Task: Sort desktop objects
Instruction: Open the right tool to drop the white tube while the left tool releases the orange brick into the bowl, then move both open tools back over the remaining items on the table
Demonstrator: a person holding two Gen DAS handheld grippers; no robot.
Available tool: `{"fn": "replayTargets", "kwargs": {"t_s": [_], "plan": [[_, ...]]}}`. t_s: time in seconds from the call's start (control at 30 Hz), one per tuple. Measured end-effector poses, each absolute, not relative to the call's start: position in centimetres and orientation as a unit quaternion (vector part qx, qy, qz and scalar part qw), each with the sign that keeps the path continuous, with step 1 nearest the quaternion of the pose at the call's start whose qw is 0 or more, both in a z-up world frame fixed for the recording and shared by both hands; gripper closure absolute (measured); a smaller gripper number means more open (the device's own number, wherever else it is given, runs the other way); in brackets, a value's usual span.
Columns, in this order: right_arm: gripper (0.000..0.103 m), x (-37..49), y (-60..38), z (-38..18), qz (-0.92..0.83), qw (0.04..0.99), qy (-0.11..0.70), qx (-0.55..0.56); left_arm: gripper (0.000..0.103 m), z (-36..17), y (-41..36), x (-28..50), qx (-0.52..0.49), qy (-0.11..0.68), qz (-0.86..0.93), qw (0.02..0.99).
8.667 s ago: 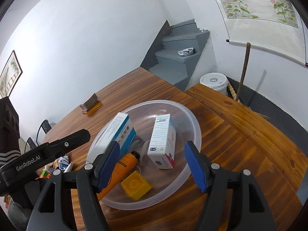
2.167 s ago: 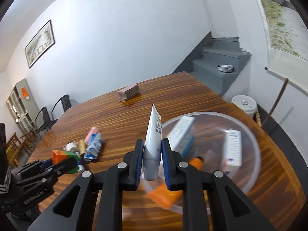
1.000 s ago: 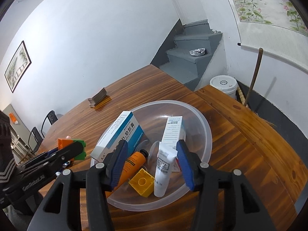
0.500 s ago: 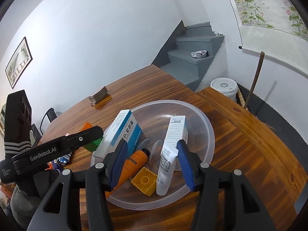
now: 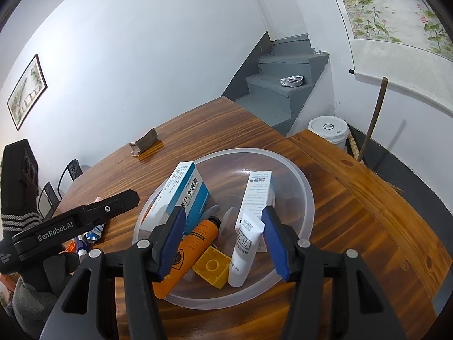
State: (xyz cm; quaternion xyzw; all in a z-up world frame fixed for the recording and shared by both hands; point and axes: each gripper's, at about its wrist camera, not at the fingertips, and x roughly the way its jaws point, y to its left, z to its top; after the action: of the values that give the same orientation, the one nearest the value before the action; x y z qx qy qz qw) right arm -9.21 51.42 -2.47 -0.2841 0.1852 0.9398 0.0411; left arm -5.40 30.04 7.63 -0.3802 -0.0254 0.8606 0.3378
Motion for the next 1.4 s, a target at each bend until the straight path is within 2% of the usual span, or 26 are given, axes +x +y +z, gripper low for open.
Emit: {"fn": "replayTargets", "kwargs": {"t_s": [0.4, 1.07, 1.4], "plan": [[0.042, -9.2, 51.5, -2.5, 0.942, 0.047, 0.184, -0.278, 0.036, 8.3, 29.2, -3.8, -0.368, -0.01, 0.868, 0.332], [0.042, -8.9, 48.9, -2.2, 0.96, 0.069, 0.115, -0.245, 0.036, 8.6, 15.5, -3.5, -0.366, -0.043, 0.906, 0.209], [0.042, -8.9, 44.4, -1.8, 0.963, 0.051, 0.087, -0.249, 0.036, 6.9, 11.7, -4.0, -0.381, -0.026, 0.906, 0.183]]}}
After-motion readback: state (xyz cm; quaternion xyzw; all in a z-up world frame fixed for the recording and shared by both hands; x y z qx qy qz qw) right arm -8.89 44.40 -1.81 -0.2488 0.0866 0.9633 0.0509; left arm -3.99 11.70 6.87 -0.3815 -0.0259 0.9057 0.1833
